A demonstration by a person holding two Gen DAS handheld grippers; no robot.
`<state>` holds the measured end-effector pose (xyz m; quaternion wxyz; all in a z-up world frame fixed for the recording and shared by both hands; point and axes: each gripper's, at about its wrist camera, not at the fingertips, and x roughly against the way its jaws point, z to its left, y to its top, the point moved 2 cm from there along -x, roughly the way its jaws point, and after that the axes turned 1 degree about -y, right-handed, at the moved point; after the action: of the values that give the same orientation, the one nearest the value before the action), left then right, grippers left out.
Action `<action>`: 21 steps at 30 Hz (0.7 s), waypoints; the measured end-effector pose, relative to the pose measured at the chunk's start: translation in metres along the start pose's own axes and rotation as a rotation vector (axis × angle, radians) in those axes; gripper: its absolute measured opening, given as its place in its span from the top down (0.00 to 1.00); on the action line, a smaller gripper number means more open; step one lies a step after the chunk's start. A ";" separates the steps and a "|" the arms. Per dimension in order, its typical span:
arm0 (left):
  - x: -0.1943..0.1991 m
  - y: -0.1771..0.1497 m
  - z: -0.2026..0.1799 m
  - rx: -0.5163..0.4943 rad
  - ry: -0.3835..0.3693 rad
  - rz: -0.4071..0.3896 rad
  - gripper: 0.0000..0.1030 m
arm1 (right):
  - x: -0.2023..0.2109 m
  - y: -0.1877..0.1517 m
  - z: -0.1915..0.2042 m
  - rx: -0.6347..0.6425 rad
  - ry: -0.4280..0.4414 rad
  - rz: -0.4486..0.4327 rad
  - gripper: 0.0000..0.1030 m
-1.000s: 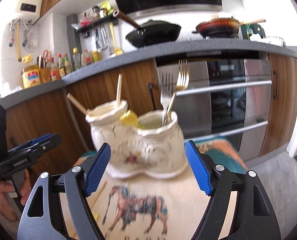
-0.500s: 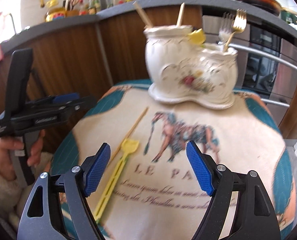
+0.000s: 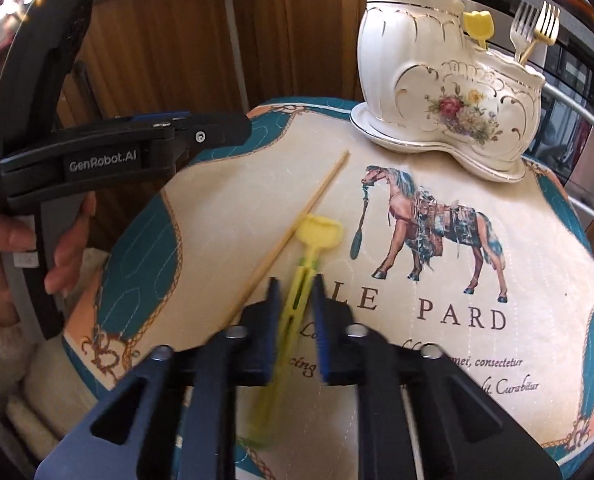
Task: Organize utensils
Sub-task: 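Grasp the yellow-green utensil with the right tool while the left tool grasps the last chopstick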
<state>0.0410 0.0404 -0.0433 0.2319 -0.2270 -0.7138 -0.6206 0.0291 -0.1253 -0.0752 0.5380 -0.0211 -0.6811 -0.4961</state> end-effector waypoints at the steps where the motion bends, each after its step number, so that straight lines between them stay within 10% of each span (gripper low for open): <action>1: 0.000 0.001 -0.003 -0.005 -0.005 0.005 0.23 | 0.001 0.000 -0.003 -0.008 -0.004 -0.004 0.90; 9: -0.017 -0.002 -0.036 -0.105 -0.026 0.107 0.27 | 0.024 0.003 -0.048 -0.091 -0.108 -0.085 0.90; 21: -0.050 -0.012 -0.041 -0.159 0.039 0.242 0.85 | 0.033 0.001 -0.068 -0.130 -0.095 -0.130 0.90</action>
<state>0.0750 -0.0034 -0.0783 0.3004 -0.3170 -0.6251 -0.6469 0.0647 -0.1889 -0.0544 0.4693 -0.0353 -0.6722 -0.5716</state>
